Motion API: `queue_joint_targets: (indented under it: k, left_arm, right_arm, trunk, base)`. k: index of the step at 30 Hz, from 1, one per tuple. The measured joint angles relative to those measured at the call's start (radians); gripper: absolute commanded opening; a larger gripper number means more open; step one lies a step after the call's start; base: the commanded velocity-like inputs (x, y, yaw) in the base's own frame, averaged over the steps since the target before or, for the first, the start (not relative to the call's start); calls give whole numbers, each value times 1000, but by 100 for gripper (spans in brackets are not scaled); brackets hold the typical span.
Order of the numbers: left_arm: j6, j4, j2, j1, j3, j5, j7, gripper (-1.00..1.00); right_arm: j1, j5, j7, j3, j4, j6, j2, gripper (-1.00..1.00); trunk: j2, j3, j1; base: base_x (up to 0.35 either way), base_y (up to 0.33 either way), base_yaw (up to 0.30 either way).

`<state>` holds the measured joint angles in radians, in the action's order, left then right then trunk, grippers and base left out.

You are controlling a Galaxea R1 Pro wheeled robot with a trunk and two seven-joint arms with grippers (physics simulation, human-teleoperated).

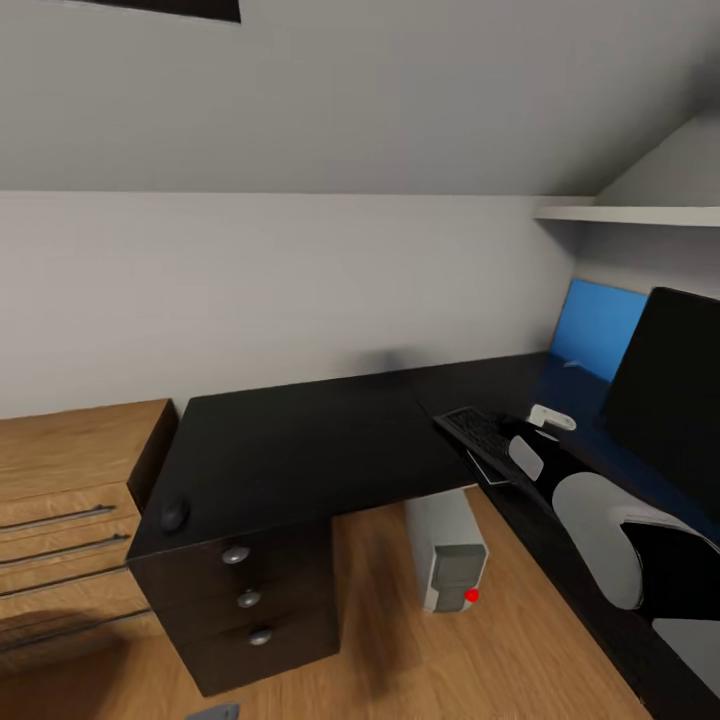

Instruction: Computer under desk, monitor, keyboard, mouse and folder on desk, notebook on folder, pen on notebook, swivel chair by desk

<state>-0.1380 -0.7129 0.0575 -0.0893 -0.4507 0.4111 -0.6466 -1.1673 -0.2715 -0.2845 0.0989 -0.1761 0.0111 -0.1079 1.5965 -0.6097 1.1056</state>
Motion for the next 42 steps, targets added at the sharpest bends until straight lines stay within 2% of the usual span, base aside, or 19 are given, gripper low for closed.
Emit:
queue_joint_targets:
  k: [15,38,42]
  left_arm:
    - [0,0,0,0,2,-1,0,100]
    - [0,0,-1,0,1,0,0,100]
    - [-22,-22,-16,0,0,4,-3,100]
  right_arm:
    - [9,0,2,0,1,2,4,100]
    - [16,8,7,-4,14,3,20,100]
    - [19,11,12,-5,14,2,31,100]
  trunk:
    - [0,-1,0]
    - [0,-2,0]
    - [0,-2,0]
  base:
    - [0,0,-260]
    - [0,0,-15]
    - [0,0,0]
